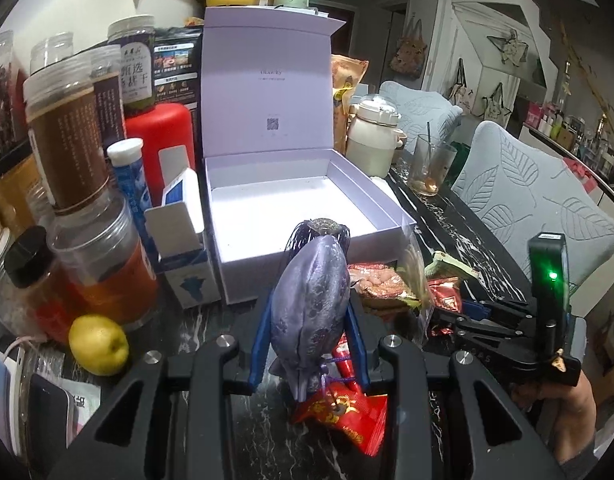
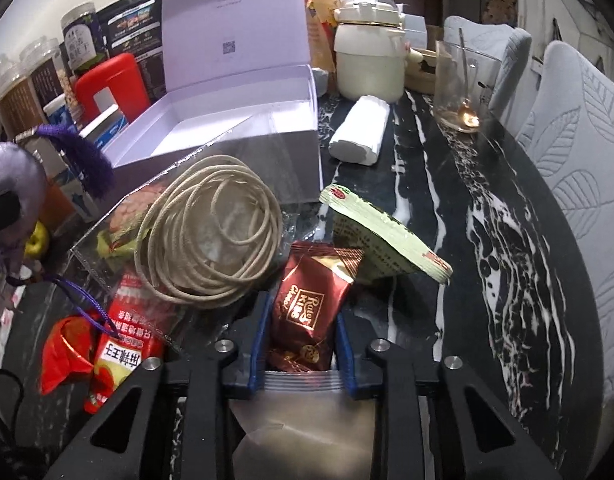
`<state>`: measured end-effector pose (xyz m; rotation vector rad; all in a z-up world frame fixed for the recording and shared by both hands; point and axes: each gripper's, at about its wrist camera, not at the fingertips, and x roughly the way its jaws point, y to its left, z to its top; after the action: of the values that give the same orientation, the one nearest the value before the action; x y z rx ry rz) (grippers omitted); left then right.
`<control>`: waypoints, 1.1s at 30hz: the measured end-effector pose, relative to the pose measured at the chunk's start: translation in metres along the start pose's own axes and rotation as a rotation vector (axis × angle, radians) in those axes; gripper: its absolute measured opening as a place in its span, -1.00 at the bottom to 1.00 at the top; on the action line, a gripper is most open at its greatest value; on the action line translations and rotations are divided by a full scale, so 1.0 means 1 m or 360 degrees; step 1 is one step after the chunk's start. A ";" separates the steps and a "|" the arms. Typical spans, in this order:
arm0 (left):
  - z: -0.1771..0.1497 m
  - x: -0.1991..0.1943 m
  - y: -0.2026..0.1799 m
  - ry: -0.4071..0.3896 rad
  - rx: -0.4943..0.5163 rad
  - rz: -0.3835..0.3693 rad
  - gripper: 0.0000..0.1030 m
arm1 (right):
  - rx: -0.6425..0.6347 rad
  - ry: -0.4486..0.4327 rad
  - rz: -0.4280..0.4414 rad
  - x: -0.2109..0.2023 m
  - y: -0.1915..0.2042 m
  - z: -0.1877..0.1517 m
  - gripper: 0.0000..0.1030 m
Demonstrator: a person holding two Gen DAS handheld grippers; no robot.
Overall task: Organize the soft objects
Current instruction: 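Grasp the brown wrapped chocolate with the right gripper while the left holds the sachet, then carry the sachet and chocolate with both grippers over the lavender box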
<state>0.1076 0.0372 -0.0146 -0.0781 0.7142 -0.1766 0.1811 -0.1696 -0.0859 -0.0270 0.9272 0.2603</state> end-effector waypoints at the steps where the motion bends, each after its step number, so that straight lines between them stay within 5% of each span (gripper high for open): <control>1: -0.001 0.000 0.001 0.0000 -0.0002 0.0002 -0.35 | 0.0011 -0.0010 0.0013 -0.002 0.000 -0.002 -0.46; 20: -0.006 -0.027 0.003 -0.0009 -0.0044 -0.0043 -0.35 | -0.0065 -0.0160 0.0083 -0.070 0.032 -0.023 -0.46; 33: 0.013 -0.055 -0.005 -0.0114 -0.0009 -0.0055 -0.35 | -0.0153 -0.0263 0.0188 -0.104 0.054 -0.008 -0.46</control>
<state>0.0746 0.0428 0.0315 -0.1014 0.6421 -0.2038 0.1025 -0.1407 -0.0036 -0.0389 0.7521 0.4104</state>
